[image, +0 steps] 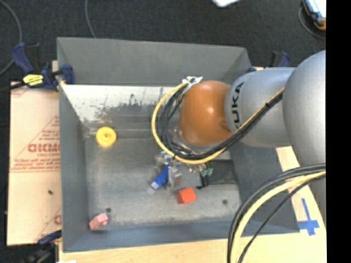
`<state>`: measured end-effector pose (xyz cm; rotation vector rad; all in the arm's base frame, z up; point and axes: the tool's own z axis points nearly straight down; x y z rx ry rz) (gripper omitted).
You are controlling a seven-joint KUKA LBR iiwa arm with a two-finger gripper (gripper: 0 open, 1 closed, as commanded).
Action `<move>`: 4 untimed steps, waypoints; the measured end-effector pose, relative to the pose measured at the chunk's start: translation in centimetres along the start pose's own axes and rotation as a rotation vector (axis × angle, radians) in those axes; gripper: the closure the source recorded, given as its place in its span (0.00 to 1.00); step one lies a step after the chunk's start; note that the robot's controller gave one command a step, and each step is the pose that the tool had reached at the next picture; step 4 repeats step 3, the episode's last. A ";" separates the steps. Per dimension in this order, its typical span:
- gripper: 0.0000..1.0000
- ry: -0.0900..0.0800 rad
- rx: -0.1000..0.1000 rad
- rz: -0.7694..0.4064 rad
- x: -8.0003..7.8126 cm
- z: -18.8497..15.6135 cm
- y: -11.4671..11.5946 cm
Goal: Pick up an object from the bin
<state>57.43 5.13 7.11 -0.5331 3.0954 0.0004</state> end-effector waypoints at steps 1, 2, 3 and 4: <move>1.00 0.000 0.000 0.002 0.0 0.0 0.0; 1.00 -0.009 0.003 -0.030 -2.1 -9.2 -0.1; 1.00 0.000 -0.001 -0.013 -1.4 -6.1 -0.9; 1.00 0.000 -0.001 -0.013 -1.4 -6.1 -0.9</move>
Offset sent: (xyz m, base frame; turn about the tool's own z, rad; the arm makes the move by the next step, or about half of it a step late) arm 0.0177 0.0064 0.0871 -0.0332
